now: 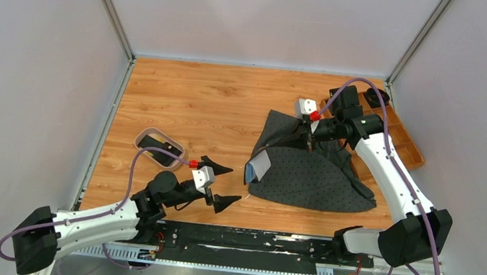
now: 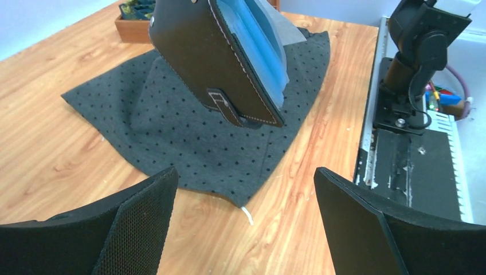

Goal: Put the credit cards into the card holder
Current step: Open the card holder at the center of the board.

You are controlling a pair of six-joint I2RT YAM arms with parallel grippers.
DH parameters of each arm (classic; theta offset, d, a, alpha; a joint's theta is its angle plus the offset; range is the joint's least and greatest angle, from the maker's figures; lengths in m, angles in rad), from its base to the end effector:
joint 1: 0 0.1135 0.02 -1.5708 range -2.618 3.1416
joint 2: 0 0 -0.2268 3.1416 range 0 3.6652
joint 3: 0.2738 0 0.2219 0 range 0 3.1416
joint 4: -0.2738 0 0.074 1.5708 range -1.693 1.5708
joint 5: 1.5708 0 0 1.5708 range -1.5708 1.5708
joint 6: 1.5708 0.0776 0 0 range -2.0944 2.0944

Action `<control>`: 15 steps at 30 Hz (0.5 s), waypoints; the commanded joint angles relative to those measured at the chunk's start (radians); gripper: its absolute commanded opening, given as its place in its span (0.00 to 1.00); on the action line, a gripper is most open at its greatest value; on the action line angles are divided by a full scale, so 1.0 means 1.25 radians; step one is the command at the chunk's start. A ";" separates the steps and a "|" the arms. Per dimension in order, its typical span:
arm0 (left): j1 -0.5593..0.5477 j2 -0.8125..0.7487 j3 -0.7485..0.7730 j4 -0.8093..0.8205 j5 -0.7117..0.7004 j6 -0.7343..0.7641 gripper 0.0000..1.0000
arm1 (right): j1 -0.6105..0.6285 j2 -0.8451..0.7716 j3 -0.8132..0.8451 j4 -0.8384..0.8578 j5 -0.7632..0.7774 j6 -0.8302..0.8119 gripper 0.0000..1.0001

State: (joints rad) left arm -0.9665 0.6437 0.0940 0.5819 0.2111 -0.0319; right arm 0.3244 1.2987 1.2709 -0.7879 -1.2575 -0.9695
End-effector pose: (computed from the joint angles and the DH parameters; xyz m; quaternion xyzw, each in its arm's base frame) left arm 0.1013 -0.1754 0.1940 0.3792 0.5835 -0.4063 0.5921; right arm 0.2053 0.1469 0.3147 -0.6261 0.4692 0.4240 0.4561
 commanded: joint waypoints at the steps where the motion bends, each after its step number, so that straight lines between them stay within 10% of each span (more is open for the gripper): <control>1: -0.020 0.051 0.031 0.092 -0.044 0.074 0.93 | -0.017 0.008 0.028 -0.017 -0.058 0.024 0.00; 15: -0.033 0.254 0.046 0.310 -0.117 0.020 0.60 | -0.026 0.048 0.026 -0.010 -0.079 0.061 0.00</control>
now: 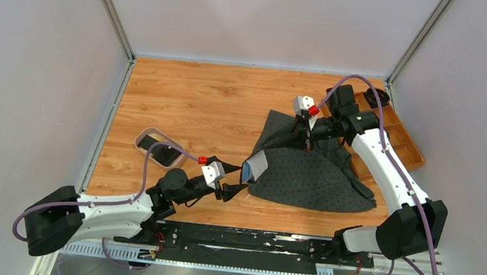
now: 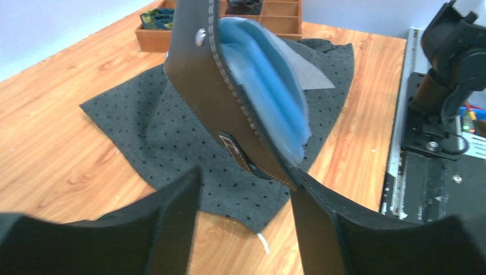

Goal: Put the credit cards into the card holder
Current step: Open the card holder at the center of the board.

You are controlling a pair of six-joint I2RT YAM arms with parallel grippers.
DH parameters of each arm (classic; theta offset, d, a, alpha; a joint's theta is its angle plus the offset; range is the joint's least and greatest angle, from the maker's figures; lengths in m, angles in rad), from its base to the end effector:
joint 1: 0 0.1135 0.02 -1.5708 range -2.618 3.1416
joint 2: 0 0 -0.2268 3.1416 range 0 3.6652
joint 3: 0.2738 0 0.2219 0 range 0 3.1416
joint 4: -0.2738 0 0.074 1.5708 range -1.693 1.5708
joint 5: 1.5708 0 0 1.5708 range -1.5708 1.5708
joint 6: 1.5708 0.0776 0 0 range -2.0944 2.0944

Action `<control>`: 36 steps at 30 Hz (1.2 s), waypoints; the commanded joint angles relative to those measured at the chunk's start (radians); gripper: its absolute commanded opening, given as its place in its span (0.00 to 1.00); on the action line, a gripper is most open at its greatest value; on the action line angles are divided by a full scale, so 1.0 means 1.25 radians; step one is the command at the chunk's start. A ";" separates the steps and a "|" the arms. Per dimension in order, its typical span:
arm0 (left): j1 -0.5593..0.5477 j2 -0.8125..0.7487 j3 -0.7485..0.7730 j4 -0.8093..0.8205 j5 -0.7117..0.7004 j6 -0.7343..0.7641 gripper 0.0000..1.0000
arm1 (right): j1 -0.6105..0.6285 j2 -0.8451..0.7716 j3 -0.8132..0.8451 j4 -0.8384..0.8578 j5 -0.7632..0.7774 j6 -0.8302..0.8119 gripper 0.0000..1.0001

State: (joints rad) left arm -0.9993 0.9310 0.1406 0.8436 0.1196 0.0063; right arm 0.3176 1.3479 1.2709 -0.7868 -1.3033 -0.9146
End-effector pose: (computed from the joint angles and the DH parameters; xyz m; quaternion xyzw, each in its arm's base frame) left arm 0.1157 -0.1971 0.1939 0.3690 0.5809 -0.3812 0.6173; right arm 0.2131 0.1488 0.3062 -0.6024 0.4875 0.4629 0.4304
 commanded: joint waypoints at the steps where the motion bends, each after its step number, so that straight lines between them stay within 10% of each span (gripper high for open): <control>1: -0.007 0.026 0.003 0.112 -0.050 -0.021 0.54 | -0.022 0.011 0.026 -0.011 -0.042 0.020 0.00; 8: -0.007 -0.035 -0.021 0.090 -0.094 -0.037 0.02 | -0.027 0.051 0.025 -0.007 -0.032 0.043 0.00; 15: -0.007 -0.125 0.004 -0.084 -0.128 -0.131 0.00 | -0.028 0.136 -0.008 0.151 0.062 0.268 0.00; 23: 0.107 -0.233 -0.003 -0.310 -0.067 -0.498 0.00 | 0.093 0.305 -0.010 0.246 0.185 0.440 0.09; 36: 0.302 -0.137 -0.017 -0.458 0.120 -0.775 0.00 | 0.165 0.363 0.032 0.244 0.389 0.472 0.44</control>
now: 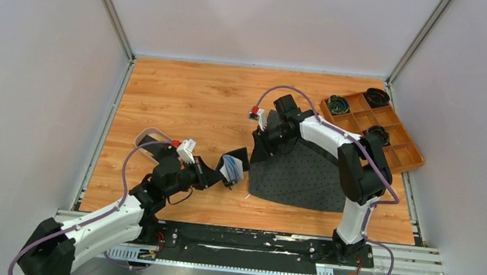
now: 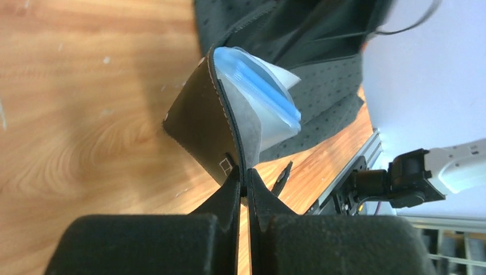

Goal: Put the credit cards into the card holder
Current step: Open the card holder at the center of the board.

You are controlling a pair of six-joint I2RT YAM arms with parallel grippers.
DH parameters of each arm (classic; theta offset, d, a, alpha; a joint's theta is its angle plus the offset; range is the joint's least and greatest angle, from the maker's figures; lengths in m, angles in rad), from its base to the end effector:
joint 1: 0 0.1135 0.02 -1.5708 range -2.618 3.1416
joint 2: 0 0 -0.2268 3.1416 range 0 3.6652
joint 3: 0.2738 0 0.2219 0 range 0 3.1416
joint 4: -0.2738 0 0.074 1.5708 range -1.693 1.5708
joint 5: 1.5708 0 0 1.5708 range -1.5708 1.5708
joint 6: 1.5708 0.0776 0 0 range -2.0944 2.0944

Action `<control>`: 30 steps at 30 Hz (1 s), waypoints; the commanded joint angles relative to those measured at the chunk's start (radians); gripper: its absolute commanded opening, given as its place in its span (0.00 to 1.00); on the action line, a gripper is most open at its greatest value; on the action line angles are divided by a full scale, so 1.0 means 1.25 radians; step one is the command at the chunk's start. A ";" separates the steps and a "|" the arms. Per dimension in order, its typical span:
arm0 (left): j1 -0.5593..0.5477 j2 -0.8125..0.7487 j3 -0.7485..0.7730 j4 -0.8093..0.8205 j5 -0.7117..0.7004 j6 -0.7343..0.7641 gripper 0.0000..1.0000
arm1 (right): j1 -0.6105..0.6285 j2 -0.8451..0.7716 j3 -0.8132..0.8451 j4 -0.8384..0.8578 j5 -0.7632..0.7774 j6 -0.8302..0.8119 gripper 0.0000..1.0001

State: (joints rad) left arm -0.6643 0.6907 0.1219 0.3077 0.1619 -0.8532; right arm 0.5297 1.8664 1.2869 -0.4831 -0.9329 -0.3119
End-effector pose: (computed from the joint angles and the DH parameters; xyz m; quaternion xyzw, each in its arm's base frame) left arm 0.1521 -0.1350 0.1546 -0.0255 0.7917 -0.4642 0.3964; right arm 0.2759 0.2338 0.1587 -0.4563 0.7429 0.4571 0.1759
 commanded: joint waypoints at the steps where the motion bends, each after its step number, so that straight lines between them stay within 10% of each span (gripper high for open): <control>1: 0.040 0.069 -0.001 -0.029 0.095 -0.089 0.00 | -0.005 -0.069 0.015 0.001 0.116 -0.024 0.46; 16: 0.138 0.135 -0.013 -0.030 0.128 -0.064 0.00 | 0.032 -0.271 -0.112 0.028 -0.076 -0.232 0.52; 30: 0.147 0.125 -0.009 -0.030 0.158 -0.052 0.00 | 0.167 -0.263 -0.125 0.052 0.022 -0.266 0.54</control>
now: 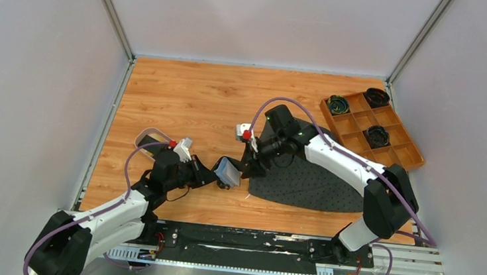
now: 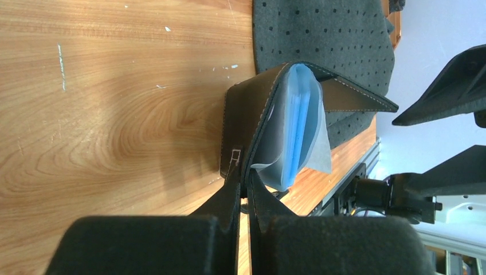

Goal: Put the credit cards into the card holder
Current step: Open the card holder at the center of the board.

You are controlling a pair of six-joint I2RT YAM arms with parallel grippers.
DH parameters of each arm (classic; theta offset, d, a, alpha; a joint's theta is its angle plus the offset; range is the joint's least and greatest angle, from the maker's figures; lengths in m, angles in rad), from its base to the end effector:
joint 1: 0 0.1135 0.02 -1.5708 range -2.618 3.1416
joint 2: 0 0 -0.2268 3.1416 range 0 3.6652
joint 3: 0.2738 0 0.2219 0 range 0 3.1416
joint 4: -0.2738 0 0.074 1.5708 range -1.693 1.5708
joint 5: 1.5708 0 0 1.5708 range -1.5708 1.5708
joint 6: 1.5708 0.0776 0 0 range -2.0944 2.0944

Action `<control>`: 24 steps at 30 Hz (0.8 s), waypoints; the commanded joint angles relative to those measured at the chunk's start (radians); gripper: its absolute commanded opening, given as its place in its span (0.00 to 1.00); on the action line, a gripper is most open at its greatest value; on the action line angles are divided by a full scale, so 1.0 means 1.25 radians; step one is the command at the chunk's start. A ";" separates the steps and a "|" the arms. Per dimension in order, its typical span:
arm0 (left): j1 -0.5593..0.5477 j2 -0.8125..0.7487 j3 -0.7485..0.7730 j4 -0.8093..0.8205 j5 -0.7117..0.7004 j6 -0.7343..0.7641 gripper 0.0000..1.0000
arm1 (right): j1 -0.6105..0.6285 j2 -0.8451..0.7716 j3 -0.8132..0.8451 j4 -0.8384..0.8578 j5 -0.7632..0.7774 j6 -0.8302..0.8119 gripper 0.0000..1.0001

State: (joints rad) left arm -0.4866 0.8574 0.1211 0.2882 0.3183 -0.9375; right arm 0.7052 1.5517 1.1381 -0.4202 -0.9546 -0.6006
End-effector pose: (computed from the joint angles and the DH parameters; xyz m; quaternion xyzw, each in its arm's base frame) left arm 0.1683 -0.1165 0.1220 -0.1046 0.8335 -0.4450 0.3102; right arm 0.1990 0.2526 0.2213 -0.6348 0.5577 0.4447 0.2971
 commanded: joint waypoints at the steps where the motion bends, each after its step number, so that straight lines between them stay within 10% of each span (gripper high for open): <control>1: 0.005 -0.012 -0.010 -0.015 0.035 0.017 0.00 | 0.027 -0.021 -0.006 -0.005 0.042 -0.044 0.55; 24: 0.005 -0.038 -0.016 -0.015 0.073 0.030 0.00 | 0.116 0.018 -0.014 0.050 0.257 0.034 0.72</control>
State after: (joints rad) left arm -0.4862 0.8219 0.1158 0.2810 0.3798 -0.9127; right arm 0.8246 1.5520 1.1206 -0.3805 -0.7013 -0.6067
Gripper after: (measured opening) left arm 0.020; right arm 0.712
